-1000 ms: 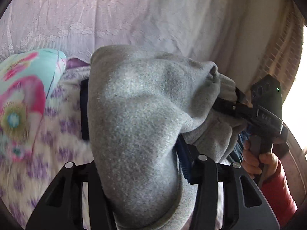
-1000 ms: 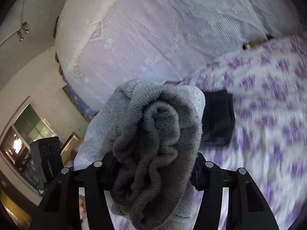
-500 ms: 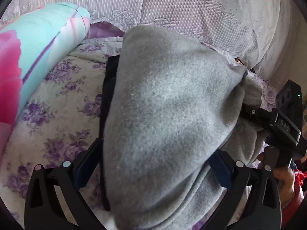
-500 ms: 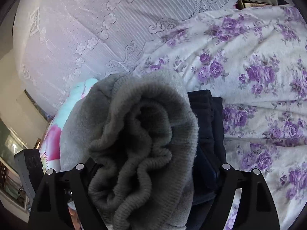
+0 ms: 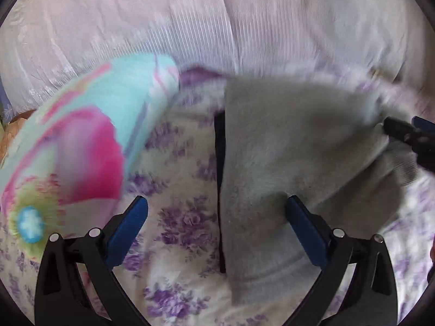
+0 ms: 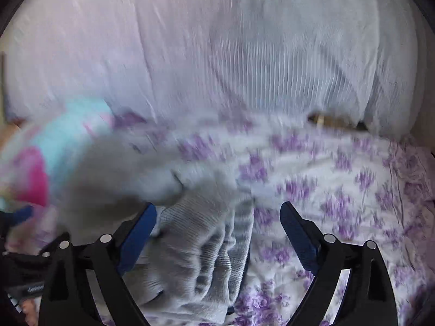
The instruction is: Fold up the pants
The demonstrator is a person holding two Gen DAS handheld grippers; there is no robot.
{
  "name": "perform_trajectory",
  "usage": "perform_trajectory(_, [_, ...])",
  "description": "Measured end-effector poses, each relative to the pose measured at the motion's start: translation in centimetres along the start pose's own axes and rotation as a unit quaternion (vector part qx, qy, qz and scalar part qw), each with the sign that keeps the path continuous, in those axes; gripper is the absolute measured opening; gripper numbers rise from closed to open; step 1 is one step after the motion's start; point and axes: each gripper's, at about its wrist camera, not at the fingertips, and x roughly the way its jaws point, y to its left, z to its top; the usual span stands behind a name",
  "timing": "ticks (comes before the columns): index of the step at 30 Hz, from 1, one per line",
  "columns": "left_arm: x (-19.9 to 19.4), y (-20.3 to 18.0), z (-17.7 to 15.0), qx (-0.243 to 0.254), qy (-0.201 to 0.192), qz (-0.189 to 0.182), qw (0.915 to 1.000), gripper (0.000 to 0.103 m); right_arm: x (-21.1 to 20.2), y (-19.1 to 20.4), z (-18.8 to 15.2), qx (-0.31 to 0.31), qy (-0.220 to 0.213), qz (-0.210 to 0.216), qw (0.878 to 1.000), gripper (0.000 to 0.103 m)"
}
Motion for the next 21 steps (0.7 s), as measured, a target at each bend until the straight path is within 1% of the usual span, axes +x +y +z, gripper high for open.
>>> perform_trajectory(1, [1.2, -0.2, -0.1, -0.006, 0.016, 0.005, 0.9998, 0.099, 1.6, -0.2, -0.2, 0.027, 0.024, 0.016, 0.999, 0.099])
perform_trajectory(2, [1.5, 0.0, -0.4, -0.014, 0.019, 0.008, 0.9997, 0.099, 1.9, -0.9, -0.5, 0.067, 0.028, 0.039, 0.997, 0.1])
perform_trajectory(3, [1.4, 0.2, -0.5, -0.021, 0.017, 0.008, 0.9996, 0.099, 1.8, -2.0, -0.7, 0.115, 0.027, 0.07, 0.991, 0.1])
perform_trajectory(4, [0.5, 0.3, -0.7, -0.02, 0.011, 0.008, 0.9997, 0.099, 1.3, -2.6, -0.9, 0.129, 0.022, 0.083, 0.988, 0.1])
perform_trajectory(5, [-0.2, 0.4, -0.7, -0.016, 0.005, 0.008, 0.9998, 0.099, 0.3, -3.2, -1.0, 0.139, 0.005, 0.097, 0.986, 0.099])
perform_trajectory(6, [-1.6, 0.6, -1.1, -0.008, -0.009, 0.006, 0.9999, 0.099, -1.9, -3.9, -1.3, 0.141, -0.027, 0.114, 0.983, 0.099])
perform_trajectory(8, [-4.3, 0.9, -1.8, -0.002, -0.036, 0.005, 0.9993, 0.099, -5.4, -4.6, -1.9, 0.14, -0.064, 0.128, 0.98, 0.1])
perform_trajectory(9, [-5.9, 1.1, -2.4, -0.002, -0.047, 0.003, 0.9989, 0.099, -7.9, -5.2, -2.7, 0.142, -0.083, 0.14, 0.976, 0.1])
perform_trajectory(11, [-9.6, 1.7, -4.1, -0.014, -0.071, -0.009, 0.9974, 0.099, -11.6, -5.9, -4.8, 0.145, -0.105, 0.153, 0.972, 0.1])
perform_trajectory(12, [-11.2, 1.8, -5.2, -0.022, -0.083, -0.016, 0.9962, 0.099, -13.9, -6.0, -6.8, 0.147, -0.115, 0.161, 0.969, 0.1])
perform_trajectory(13, [-13.3, 1.9, -6.8, -0.028, -0.095, -0.025, 0.9948, 0.099, -15.1, -5.8, -8.5, 0.15, -0.12, 0.166, 0.967, 0.1])
perform_trajectory(14, [-15.1, 1.7, -8.6, -0.028, -0.103, -0.031, 0.9938, 0.099, -16.6, -6.0, -10.6, 0.154, -0.126, 0.17, 0.965, 0.1])
perform_trajectory(15, [-16.2, 1.5, -9.9, -0.025, -0.106, -0.034, 0.9935, 0.099, -18.1, -5.8, -13.6, 0.158, -0.136, 0.176, 0.962, 0.1])
perform_trajectory(16, [-17.7, 1.0, -12.0, -0.02, -0.111, -0.034, 0.993, 0.099, -19.3, -5.0, -15.5, 0.16, -0.146, 0.175, 0.96, 0.1])
perform_trajectory(19, [-20.5, 0.1, -16.8, -0.019, -0.121, -0.03, 0.992, 0.099, -21.7, -3.9, -22.1, 0.158, -0.167, 0.153, 0.961, 0.1])
perform_trajectory(21, [-21.2, 0.0, -19.4, -0.037, -0.117, -0.041, 0.9915, 0.099, -22.4, -3.1, -25.2, 0.151, -0.168, 0.141, 0.964, 0.1])
